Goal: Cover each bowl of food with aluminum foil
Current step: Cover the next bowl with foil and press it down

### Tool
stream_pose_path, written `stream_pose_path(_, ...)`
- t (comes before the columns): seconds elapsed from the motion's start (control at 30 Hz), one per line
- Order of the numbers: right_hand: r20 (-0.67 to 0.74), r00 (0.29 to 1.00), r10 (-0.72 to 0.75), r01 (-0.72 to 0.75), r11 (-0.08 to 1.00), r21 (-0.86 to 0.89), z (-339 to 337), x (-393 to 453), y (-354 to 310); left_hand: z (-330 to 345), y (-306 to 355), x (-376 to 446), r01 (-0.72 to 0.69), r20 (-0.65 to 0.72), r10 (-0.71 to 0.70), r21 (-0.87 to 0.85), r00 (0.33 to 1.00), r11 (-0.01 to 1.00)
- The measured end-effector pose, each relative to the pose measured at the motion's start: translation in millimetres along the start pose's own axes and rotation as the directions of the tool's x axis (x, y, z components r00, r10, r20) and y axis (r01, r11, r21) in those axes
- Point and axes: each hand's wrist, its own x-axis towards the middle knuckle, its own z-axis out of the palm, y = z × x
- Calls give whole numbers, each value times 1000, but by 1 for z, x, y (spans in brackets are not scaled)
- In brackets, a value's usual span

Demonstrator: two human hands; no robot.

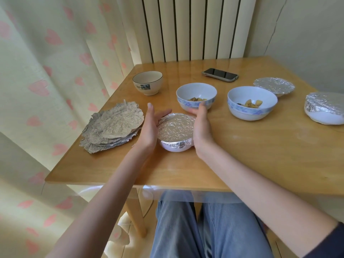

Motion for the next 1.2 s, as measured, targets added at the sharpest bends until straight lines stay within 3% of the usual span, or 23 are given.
stream_pose_path(0.07,99,995,-3,0,1000,29,-19,2,-4,-13,3,-3,-46,67,42,65,997,997)
stream_pose_path(0.13,67,995,-71,74,997,-36,-44,1,-7,-30,13,-7,-186,172,147,238,974,953)
stream_pose_path(0.2,29,982,-187,190,970,-150,-67,-5,-8,-35,31,-11,-329,331,196,419,923,846)
stream_pose_path(0.27,68,967,-245,254,944,-210,-79,-13,-7,-23,50,-11,-397,517,82,536,852,745)
stream_pose_path(0.33,95,958,-272,286,936,-203,-82,-20,-7,-3,57,-3,-462,616,-83,667,784,585)
stream_pose_path(0.4,92,952,-292,304,939,-161,-84,-26,-6,13,54,4,-521,604,-209,781,769,344)
stream_pose_path(0.47,65,955,-290,297,946,-133,-87,-29,-3,18,48,7,-527,562,-264,827,784,195)
stream_pose_path(0.6,60,939,-340,345,916,-205,-88,-31,6,19,43,5,-532,556,-211,831,804,159)
stream_pose_path(0.73,165,890,-426,455,795,-401,-85,-32,16,15,42,7,-547,544,-282,833,790,75)
stream_pose_path(0.83,238,880,-411,474,747,-466,-86,-33,18,11,55,7,-525,540,-286,841,792,133)
stream_pose_path(1.0,340,853,-395,518,711,-475,-81,-33,13,21,65,8,-455,498,-427,866,755,207)
stream_pose_path(1.2,360,845,-395,530,707,-468,-80,-25,5,23,62,10,-451,523,-413,852,745,266)
